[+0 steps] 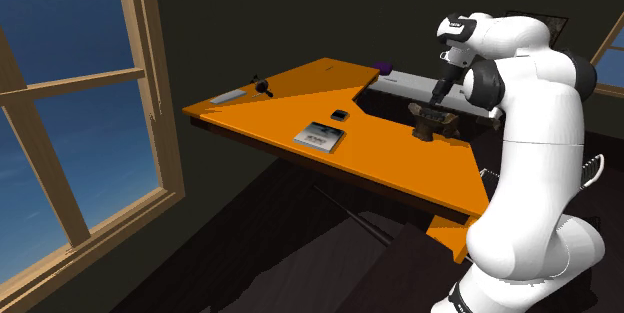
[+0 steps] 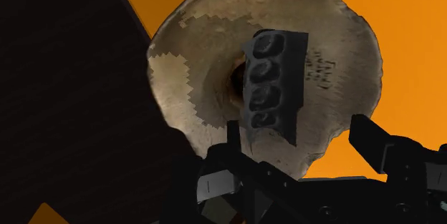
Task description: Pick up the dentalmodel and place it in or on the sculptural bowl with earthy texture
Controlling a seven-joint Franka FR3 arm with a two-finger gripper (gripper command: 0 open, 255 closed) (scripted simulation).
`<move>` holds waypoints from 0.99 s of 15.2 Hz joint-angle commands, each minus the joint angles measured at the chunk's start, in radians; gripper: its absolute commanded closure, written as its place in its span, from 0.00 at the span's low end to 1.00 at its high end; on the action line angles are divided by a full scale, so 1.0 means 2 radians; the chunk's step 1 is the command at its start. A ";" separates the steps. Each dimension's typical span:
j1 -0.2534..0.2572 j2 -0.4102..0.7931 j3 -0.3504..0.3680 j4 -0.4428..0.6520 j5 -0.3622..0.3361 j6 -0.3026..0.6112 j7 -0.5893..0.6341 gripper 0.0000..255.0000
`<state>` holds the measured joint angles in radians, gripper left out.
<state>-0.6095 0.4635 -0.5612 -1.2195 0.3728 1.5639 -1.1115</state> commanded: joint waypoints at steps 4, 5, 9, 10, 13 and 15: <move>0.000 0.000 0.000 0.000 0.000 0.000 0.000 0.00; -0.007 0.006 0.000 0.026 0.003 -0.020 0.002 0.00; -0.036 0.032 0.003 0.116 0.015 -0.083 0.007 0.00; -0.036 0.032 0.003 0.116 0.015 -0.083 0.007 0.00; -0.036 0.032 0.003 0.116 0.016 -0.083 0.007 0.00; -0.036 0.032 0.003 0.116 0.016 -0.083 0.007 0.00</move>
<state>-0.6823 0.5267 -0.5546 -0.9882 0.4038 1.3978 -1.0970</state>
